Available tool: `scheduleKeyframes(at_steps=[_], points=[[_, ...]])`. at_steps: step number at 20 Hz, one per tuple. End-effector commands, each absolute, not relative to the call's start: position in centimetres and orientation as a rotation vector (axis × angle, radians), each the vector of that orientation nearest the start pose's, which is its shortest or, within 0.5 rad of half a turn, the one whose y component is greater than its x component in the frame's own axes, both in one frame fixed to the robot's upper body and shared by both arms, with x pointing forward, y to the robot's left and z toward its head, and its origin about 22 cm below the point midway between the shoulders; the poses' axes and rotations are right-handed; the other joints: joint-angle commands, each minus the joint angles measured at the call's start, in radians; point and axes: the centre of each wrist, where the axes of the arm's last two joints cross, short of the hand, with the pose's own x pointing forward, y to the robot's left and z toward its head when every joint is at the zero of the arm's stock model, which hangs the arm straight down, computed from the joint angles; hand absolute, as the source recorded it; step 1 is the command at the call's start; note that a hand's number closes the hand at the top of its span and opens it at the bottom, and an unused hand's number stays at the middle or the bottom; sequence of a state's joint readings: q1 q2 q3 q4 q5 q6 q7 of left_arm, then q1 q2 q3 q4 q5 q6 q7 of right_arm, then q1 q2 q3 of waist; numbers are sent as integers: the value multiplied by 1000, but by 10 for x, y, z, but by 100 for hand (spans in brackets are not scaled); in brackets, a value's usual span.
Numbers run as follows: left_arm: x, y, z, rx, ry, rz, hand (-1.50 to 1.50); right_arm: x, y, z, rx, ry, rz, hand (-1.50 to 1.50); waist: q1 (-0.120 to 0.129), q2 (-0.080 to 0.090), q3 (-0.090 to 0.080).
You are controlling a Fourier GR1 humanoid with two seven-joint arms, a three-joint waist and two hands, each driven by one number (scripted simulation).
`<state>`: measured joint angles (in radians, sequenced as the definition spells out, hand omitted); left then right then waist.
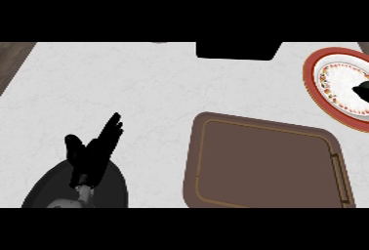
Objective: Pick the squash from the tray and place it in the plate
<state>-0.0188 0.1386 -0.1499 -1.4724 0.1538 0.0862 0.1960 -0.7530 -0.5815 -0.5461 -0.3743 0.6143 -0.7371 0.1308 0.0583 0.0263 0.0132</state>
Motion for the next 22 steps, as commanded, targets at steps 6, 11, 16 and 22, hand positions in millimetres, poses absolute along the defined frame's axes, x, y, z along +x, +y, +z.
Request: scheduleKeyframes(at_steps=[6, 11, 16, 22], points=[[235, 231, -29, -33, -1204, -40, 0, 360, -455, 66, -1328, -1325, -594, -150, -6, 1, -3], [229, 236, -30, -11, -1217, -46, 0, 337, -484, 61, -1252, -1378, -697, -150, -19, -9, -7], [236, 243, -32, -19, -1187, -23, 0, 309, -485, 17, -1065, -1458, -657, -150, -47, -19, -11], [232, 235, -33, 23, -1198, -6, 0, 283, -492, 1, -983, -1464, -512, -150, -60, -27, -13]])
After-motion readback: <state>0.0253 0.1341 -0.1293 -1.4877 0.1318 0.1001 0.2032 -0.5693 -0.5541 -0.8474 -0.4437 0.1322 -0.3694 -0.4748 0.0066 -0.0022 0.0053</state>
